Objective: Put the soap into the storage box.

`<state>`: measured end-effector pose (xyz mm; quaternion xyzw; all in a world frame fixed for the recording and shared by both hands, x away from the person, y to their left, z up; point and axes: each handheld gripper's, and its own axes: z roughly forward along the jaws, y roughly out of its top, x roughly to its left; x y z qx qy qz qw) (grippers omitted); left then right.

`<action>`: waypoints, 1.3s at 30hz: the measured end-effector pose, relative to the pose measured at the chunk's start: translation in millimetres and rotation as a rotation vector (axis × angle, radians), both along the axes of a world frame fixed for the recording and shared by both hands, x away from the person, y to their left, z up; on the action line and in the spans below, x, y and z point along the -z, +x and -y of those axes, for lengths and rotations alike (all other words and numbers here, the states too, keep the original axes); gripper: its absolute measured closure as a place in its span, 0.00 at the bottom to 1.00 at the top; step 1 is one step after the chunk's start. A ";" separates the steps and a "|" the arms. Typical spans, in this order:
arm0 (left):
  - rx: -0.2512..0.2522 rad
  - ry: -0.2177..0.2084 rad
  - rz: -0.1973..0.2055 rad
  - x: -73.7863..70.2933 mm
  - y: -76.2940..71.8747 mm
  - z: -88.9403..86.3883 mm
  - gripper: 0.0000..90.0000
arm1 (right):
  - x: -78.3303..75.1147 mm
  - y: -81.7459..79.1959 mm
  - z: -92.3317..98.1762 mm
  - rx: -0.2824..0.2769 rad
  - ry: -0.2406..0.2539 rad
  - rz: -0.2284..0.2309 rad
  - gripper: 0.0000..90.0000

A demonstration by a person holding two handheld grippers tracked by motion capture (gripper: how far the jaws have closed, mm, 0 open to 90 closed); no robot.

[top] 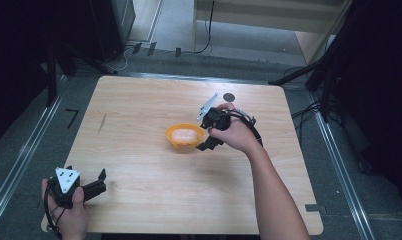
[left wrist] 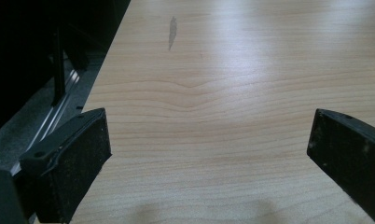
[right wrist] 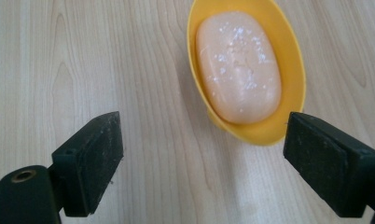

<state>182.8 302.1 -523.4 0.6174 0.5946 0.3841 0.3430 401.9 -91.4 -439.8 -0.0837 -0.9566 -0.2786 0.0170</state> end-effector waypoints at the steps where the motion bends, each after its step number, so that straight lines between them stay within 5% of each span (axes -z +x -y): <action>1: 0.000 0.000 -0.001 0.0 0.0 0.0 0.00 | 3.3 -3.0 4.3 0.010 0.000 -0.002 0.12; 8: 0.001 0.011 -0.001 0.3 0.5 1.0 0.00 | 11.7 -13.5 21.7 0.047 0.035 -0.009 0.09; 14: 0.002 0.011 -0.001 0.2 0.5 1.0 0.00 | 18.9 -22.9 32.2 0.091 0.023 -0.011 0.00; 24: 0.003 0.006 0.000 0.1 0.1 0.5 0.00 | 34.6 -41.6 50.1 0.166 0.022 -0.018 0.00; 29: 0.003 0.003 0.000 -0.1 -0.1 0.2 0.00 | 38.4 -53.9 61.9 0.204 0.072 -0.008 0.00; 39: 0.005 0.005 0.000 0.0 0.0 0.4 0.00 | 40.8 -73.9 83.1 0.292 0.067 0.032 0.00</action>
